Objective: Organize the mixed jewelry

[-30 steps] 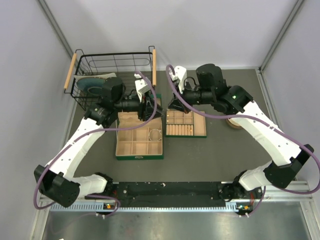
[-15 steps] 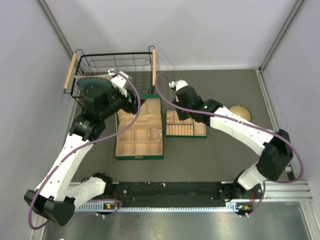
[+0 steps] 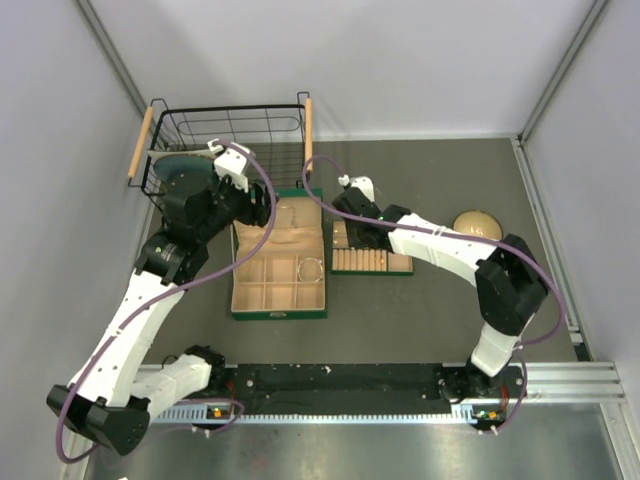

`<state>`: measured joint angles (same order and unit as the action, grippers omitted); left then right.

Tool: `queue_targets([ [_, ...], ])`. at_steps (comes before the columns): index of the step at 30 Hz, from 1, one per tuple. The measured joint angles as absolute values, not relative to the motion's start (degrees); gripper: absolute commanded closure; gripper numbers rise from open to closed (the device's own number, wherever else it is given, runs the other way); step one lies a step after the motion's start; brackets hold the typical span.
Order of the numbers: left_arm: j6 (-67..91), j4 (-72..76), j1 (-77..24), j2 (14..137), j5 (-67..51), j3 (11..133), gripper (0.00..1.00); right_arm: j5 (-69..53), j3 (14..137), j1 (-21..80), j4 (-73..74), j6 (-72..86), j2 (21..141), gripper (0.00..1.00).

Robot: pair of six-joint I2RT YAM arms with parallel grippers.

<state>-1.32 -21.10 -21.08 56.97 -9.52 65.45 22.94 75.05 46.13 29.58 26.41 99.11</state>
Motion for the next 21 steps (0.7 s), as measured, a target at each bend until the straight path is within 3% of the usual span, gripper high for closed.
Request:
queue_targets([
  [21,-1.13,-21.04,-21.04,56.36,-8.86,63.20,0.36,24.47,73.36,46.13,29.23,31.29,102.87,1.00],
])
